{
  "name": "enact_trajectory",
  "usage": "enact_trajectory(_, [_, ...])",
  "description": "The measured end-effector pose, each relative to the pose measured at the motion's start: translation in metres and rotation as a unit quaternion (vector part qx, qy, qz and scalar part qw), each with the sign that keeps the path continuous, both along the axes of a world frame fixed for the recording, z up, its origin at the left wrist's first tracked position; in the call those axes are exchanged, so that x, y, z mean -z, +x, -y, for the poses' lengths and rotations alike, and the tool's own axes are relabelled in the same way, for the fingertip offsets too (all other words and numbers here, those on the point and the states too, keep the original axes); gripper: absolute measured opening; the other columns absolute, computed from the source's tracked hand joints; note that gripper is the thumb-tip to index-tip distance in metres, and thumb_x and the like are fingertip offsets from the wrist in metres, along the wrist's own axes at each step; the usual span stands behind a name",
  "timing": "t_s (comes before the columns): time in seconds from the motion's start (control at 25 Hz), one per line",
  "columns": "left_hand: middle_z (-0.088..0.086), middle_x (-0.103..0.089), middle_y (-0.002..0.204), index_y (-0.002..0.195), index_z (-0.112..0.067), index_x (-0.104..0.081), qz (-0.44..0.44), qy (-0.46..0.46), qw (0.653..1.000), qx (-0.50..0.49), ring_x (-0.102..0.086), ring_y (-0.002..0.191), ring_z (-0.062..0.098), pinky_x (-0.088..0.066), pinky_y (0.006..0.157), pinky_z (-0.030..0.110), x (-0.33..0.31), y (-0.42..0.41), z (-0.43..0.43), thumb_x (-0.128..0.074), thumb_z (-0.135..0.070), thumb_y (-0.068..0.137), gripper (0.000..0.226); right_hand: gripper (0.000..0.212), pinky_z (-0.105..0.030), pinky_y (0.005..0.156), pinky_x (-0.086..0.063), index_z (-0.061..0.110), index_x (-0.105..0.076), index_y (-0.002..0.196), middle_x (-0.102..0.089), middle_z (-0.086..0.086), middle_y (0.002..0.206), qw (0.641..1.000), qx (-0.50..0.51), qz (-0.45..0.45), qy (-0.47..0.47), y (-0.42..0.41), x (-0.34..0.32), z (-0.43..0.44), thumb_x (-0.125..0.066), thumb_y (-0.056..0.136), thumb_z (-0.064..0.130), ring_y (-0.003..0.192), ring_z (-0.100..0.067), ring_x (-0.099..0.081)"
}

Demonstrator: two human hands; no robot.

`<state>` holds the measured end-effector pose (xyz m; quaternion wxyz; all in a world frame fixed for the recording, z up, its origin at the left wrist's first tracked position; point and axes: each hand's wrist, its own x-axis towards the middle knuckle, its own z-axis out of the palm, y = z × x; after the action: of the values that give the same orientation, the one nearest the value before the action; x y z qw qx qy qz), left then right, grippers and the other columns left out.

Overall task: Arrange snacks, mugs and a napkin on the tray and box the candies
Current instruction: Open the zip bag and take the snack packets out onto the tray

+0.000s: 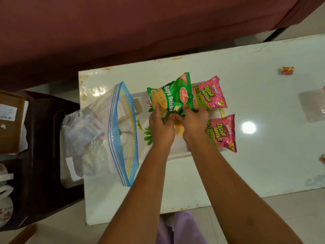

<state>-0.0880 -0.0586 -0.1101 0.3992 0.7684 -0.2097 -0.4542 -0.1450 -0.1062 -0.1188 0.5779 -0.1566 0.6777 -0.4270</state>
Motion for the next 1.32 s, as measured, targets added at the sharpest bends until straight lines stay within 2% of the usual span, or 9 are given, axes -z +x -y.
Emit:
enact_trajectory(0.2, [0.01, -0.021, 0.155, 0.148, -0.027, -0.022, 0.122, 0.076, 0.986, 0.087, -0.02, 0.142, 0.03, -0.018, 0.116, 0.043, 0.015, 0.006, 0.001, -0.053, -0.027, 0.092, 0.064, 0.01, -0.05, 0.078, -0.055, 0.004, -0.054, 0.087, -0.066, -0.018, 0.092, 0.976, -0.096, -0.195, 0.019, -0.013, 0.02, -0.006, -0.062, 0.081, 0.005, 0.084, -0.035, -0.066])
enact_trajectory(0.4, [0.008, -0.007, 0.159, 0.149, -0.026, -0.016, 0.125, 0.091, 0.98, 0.124, -0.009, 0.144, 0.033, -0.013, 0.115, 0.043, 0.013, -0.007, -0.001, -0.053, -0.033, 0.092, 0.068, 0.029, -0.005, 0.054, -0.032, 0.003, -0.053, 0.108, -0.058, -0.006, 0.089, 0.909, -0.194, -0.354, -0.106, -0.027, 0.011, -0.002, -0.058, 0.08, 0.002, 0.068, -0.012, -0.048])
enact_trajectory(0.48, [0.007, -0.006, 0.16, 0.149, -0.024, -0.018, 0.14, 0.085, 0.979, 0.125, -0.008, 0.144, 0.031, -0.014, 0.115, 0.041, 0.007, -0.011, 0.002, -0.054, -0.032, 0.091, 0.069, 0.034, -0.008, 0.051, -0.032, 0.005, -0.048, 0.113, -0.059, -0.007, 0.092, 0.898, -0.215, -0.364, -0.12, -0.026, 0.006, -0.002, -0.058, 0.081, 0.004, 0.065, -0.012, -0.049])
enact_trajectory(0.56, [0.006, -0.005, 0.16, 0.148, -0.022, -0.02, 0.16, 0.061, 0.977, 0.128, -0.007, 0.145, 0.028, -0.014, 0.115, 0.038, -0.004, -0.014, 0.005, -0.056, -0.027, 0.09, 0.068, 0.04, -0.02, 0.07, -0.044, 0.009, -0.044, 0.118, -0.06, -0.009, 0.107, 0.882, -0.228, -0.395, -0.116, -0.026, 0.0, -0.003, -0.059, 0.081, 0.012, 0.087, -0.021, -0.057])
enact_trajectory(0.68, [0.005, -0.008, 0.159, 0.146, -0.022, -0.026, 0.217, -0.005, 0.969, 0.118, -0.007, 0.146, 0.026, -0.02, 0.115, 0.036, -0.03, -0.013, 0.008, -0.054, -0.015, 0.089, 0.064, 0.043, -0.032, 0.086, -0.033, 0.012, -0.046, 0.122, -0.052, -0.009, 0.12, 0.847, -0.246, -0.46, -0.106, -0.021, -0.011, -0.007, -0.059, 0.081, 0.019, 0.112, -0.028, -0.047])
enact_trajectory(0.8, [0.002, -0.015, 0.158, 0.142, -0.023, -0.035, 0.285, -0.088, 0.95, 0.096, -0.014, 0.145, 0.021, -0.039, 0.108, 0.034, -0.061, -0.002, 0.004, -0.055, -0.011, 0.089, 0.057, 0.039, -0.02, 0.078, -0.024, 0.011, -0.051, 0.118, -0.053, -0.008, 0.121, 0.866, -0.245, -0.404, -0.162, -0.008, -0.029, -0.017, -0.061, 0.081, 0.013, 0.113, -0.023, -0.046])
enact_trajectory(0.96, [-0.001, -0.033, 0.149, 0.131, -0.023, -0.048, 0.294, -0.181, 0.938, -0.029, -0.031, 0.138, 0.012, -0.038, 0.109, 0.025, -0.098, 0.013, -0.013, -0.054, -0.01, 0.088, 0.046, 0.013, -0.023, 0.071, -0.048, 0.014, -0.063, 0.098, -0.064, -0.002, 0.098, 0.879, -0.262, -0.283, -0.279, 0.021, -0.063, -0.037, -0.062, 0.085, 0.016, 0.085, -0.008, -0.058])
enact_trajectory(1.12, [-0.008, -0.039, 0.136, 0.124, -0.025, -0.052, 0.254, -0.2, 0.926, -0.193, -0.037, 0.132, 0.007, -0.031, 0.111, 0.053, -0.108, 0.06, -0.042, -0.051, -0.014, 0.086, 0.04, 0.012, -0.018, 0.059, -0.054, 0.013, -0.066, 0.092, -0.065, 0.002, 0.084, 0.849, -0.423, -0.136, -0.284, 0.046, -0.075, -0.047, -0.057, 0.087, 0.006, 0.063, -0.01, -0.065])
enact_trajectory(1.32, [-0.002, -0.041, 0.142, 0.121, -0.033, -0.053, 0.066, -0.094, 0.927, -0.356, -0.047, 0.124, 0.014, -0.049, 0.096, 0.032, -0.078, 0.165, -0.097, -0.05, -0.016, 0.093, 0.033, 0.032, -0.014, 0.069, -0.049, 0.006, -0.061, 0.113, -0.066, -0.012, 0.101, 0.669, -0.709, -0.162, -0.155, 0.078, -0.07, -0.049, -0.06, 0.082, -0.001, 0.083, -0.018, -0.064])
